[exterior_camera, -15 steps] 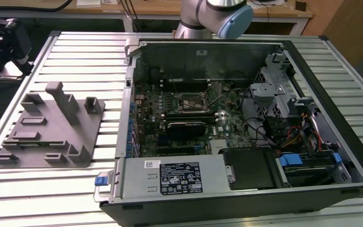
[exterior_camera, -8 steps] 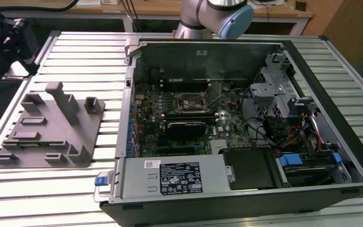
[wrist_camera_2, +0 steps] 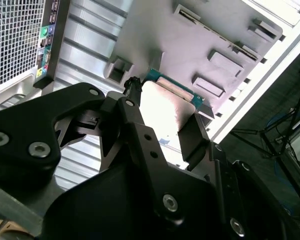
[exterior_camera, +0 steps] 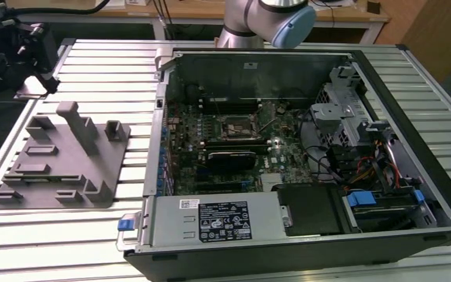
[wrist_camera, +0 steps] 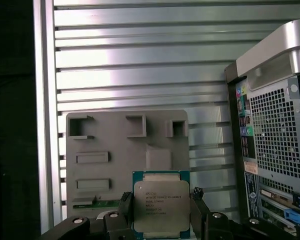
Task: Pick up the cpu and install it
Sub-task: 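Pick up the cpu and move it towards the insertion slot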
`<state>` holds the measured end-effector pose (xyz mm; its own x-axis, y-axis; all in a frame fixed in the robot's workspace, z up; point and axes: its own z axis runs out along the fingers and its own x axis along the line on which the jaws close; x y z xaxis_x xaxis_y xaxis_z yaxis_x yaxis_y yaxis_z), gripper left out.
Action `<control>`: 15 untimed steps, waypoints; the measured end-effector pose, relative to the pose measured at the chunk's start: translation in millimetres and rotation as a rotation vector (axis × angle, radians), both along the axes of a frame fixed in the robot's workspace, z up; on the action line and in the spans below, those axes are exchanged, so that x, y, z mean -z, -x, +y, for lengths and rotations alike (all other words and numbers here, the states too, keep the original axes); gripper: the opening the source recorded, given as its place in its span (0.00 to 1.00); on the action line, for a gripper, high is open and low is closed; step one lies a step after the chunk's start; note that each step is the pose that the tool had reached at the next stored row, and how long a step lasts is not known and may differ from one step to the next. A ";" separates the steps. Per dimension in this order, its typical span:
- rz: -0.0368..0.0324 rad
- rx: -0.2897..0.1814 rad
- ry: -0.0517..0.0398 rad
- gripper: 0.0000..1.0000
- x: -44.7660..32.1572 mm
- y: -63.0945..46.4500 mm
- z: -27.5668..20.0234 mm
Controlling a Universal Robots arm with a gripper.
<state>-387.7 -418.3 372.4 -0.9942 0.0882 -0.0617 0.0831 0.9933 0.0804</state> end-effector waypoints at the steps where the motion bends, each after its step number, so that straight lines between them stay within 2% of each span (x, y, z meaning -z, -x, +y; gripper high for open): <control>1: 0.0000 0.000 0.0000 0.54 0.0 -1.6 0.0; 15: -0.0001 0.000 0.0000 0.54 0.0 -24.2 0.0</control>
<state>-363.5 -418.3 372.4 -0.9942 0.0881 -0.0618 0.0830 0.9933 0.0804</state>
